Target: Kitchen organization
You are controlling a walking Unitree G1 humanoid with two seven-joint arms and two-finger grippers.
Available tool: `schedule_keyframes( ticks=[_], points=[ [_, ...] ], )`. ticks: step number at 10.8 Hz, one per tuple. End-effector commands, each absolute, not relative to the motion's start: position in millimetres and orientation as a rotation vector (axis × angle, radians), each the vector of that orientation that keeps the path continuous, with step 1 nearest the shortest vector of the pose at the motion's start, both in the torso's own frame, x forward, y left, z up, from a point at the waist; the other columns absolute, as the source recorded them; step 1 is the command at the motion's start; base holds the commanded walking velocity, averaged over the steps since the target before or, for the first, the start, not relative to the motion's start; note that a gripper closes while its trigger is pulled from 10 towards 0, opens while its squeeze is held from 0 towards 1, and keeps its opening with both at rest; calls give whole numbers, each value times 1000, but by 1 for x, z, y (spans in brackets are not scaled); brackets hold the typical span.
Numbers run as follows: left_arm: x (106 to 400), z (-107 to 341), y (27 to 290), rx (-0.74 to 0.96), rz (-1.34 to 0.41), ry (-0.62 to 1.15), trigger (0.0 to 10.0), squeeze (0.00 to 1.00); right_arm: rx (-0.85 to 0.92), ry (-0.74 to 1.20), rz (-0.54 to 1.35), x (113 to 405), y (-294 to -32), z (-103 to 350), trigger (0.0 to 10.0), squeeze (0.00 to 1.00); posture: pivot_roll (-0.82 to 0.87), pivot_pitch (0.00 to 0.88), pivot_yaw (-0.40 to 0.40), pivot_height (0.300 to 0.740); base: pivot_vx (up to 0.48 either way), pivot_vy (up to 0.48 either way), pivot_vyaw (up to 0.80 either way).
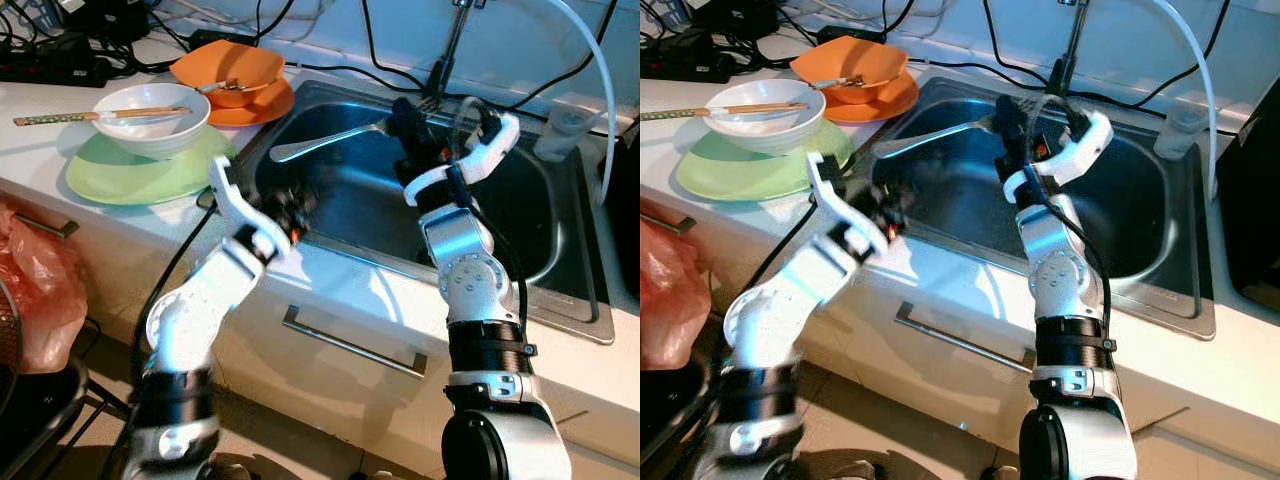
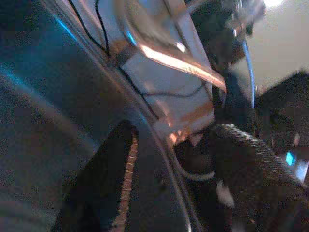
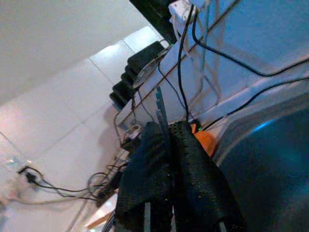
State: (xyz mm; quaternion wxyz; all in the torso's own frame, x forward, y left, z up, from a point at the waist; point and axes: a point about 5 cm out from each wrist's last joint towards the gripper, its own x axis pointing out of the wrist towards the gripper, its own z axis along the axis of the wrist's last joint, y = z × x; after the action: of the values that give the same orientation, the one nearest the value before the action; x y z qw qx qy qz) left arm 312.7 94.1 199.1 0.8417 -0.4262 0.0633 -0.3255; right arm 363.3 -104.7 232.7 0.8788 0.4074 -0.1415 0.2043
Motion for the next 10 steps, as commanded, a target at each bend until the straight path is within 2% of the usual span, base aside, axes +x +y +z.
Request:
schedule_keyframes(
  ticks=[1,3,4,6,10],
  points=[
    [307,200,90,-831,-726,142,10000,1000,781,-322,421,365,-104,240,10000,0,27,67,-28,740,0,0,0],
    [305,195,95,-747,-695,146,10000,1000,679,-342,398,366,-107,240,10000,0,32,70,-27,740,0,0,0],
    [303,198,101,-725,-688,137,10000,1000,526,-370,366,369,-113,240,10000,0,40,75,-26,740,0,0,0],
    [301,201,104,-673,-695,121,10000,1000,423,-391,340,372,-120,241,10000,0,45,80,-27,740,0,0,0],
    [310,202,129,-505,-532,54,10000,1000,-1,-350,218,381,-154,224,10000,0,58,91,-30,740,0,0,0]
  ],
)
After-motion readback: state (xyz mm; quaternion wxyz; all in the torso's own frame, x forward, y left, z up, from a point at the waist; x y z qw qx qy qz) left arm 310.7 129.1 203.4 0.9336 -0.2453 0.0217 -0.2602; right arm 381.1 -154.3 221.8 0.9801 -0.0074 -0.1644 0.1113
